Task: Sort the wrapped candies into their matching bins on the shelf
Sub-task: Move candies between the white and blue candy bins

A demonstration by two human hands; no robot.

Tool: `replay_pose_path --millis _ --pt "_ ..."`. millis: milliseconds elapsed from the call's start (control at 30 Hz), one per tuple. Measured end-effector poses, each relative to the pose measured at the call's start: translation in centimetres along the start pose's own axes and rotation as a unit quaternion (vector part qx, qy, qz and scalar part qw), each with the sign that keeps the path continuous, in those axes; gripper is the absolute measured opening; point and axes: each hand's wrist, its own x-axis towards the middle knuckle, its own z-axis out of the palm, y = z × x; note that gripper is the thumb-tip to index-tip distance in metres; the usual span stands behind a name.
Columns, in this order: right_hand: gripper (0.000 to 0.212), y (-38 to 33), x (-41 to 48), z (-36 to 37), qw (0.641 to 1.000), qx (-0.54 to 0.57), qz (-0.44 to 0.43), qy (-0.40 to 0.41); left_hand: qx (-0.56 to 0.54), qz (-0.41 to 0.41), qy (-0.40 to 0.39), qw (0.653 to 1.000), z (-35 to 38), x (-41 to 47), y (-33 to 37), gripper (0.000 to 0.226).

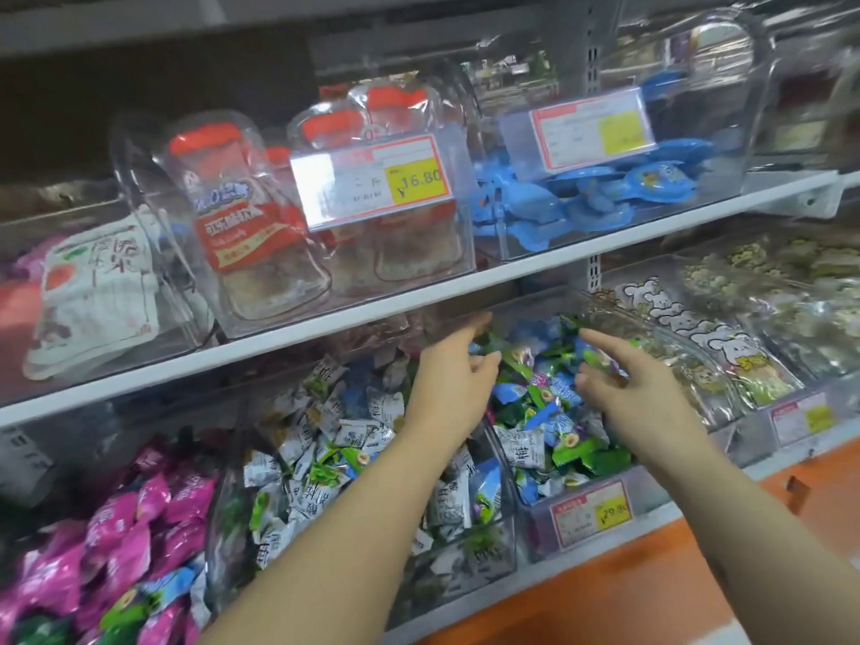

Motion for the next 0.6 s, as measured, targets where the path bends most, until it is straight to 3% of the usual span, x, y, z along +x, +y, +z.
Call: replay_pose_path --millis 233,333,500,600 --pt "0.03 -1.0 -1.1 1.0 0.994 -0.061 -0.049 -0.071 0.044 -0.017 0.02 0.999 -3.5 -1.8 -2.8 0.028" --pt "0.028 -1.3 -1.9 2.2 0.985 -0.084 -0.054 -0.141 0.054 -0.03 -0.013 0.998 -5.7 -2.7 -4.3 0.027" --pt "0.031 -1.5 -2.7 4.5 0.948 -0.214 -0.062 -0.227 0.124 -0.035 -0.157 0.979 -7.4 -4.3 -5.5 0.026" --pt "0.036 -1.9 -3.2 5.3 0.929 -0.27 -0.079 -0.241 0.15 -0.018 -0.278 0.948 -7.7 -5.4 -5.4 0.042"
